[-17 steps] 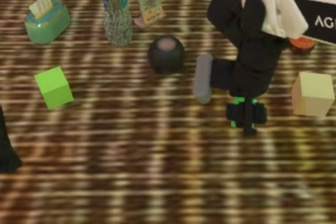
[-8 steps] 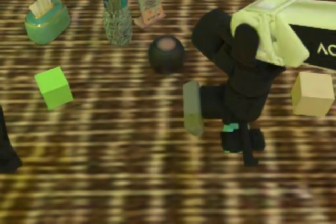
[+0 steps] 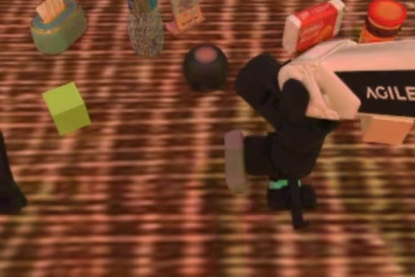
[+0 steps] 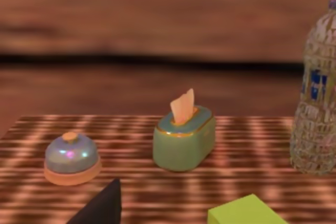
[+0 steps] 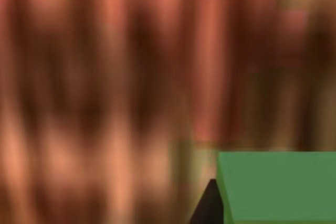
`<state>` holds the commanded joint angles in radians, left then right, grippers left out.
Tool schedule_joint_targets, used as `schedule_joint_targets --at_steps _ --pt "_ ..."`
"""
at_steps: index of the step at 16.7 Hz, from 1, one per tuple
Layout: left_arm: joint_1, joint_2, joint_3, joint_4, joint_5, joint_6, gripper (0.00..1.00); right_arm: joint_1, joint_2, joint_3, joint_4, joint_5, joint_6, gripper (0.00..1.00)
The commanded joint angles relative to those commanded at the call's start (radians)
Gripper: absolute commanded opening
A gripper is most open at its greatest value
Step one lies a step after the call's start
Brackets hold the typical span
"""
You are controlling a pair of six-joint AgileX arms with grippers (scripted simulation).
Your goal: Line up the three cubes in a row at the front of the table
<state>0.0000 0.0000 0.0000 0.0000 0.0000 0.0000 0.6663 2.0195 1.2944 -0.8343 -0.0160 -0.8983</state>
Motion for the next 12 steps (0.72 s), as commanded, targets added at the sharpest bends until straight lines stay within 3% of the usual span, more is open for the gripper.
schedule_joint_targets --at_steps 5,12 --pt "0.0 0.0 0.0 0.0 0.0 0.0 1.0 0.001 0.006 -0.01 0.014 0.0 -0.001 0.0" --pt "0.0 0.0 0.0 0.0 0.0 0.0 1.0 0.001 0.006 -0.01 0.014 0.0 -0.001 0.53"
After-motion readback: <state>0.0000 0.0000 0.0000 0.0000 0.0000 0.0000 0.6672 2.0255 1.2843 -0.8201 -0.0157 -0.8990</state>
